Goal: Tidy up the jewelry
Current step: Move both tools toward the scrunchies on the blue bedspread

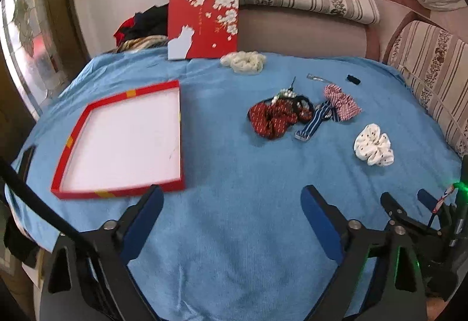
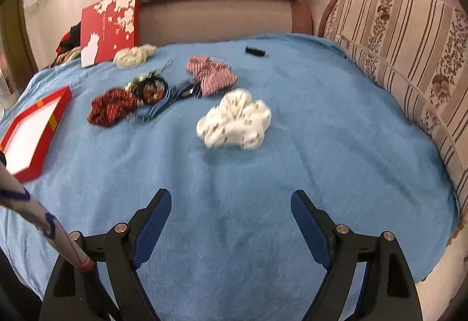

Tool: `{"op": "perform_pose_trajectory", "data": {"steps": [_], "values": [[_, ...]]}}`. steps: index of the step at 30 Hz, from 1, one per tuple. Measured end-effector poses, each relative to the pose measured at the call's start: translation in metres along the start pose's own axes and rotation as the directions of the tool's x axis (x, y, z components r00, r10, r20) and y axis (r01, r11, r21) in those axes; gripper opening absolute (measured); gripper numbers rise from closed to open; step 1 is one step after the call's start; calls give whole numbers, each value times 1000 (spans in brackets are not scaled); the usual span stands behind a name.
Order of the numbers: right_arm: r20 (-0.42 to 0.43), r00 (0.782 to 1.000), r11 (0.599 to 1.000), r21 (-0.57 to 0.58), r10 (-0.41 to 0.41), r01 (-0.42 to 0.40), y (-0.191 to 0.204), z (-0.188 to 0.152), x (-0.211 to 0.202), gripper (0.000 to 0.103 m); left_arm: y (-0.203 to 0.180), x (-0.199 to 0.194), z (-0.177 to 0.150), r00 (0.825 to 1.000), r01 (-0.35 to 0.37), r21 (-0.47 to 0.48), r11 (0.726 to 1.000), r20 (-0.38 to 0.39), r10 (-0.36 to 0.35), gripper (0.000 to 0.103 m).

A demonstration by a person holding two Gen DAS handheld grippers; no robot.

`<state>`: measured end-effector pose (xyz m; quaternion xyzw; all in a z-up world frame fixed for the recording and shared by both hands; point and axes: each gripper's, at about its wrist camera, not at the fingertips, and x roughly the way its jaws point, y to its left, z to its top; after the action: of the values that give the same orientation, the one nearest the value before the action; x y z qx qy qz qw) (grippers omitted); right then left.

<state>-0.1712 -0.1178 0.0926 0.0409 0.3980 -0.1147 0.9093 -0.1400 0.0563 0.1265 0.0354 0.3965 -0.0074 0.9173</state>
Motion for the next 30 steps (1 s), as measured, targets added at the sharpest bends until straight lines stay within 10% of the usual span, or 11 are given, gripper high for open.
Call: {"op": "perform_pose_trajectory", "data": {"steps": [10,16,30], "values": [[66,998,1000,25,15,-16,-18,45,-11,87,-22,0,43,998,50,101,994,18,-52,90],[31,998,999,22,48,-49,-21,45,3,87,-35,27,51,995,94,154,983,-47,-88,69],[-35,994,995,23,99,-98,-34,51,45,80,8,120,76,978,146,60,987,-156,-135,68]]}}
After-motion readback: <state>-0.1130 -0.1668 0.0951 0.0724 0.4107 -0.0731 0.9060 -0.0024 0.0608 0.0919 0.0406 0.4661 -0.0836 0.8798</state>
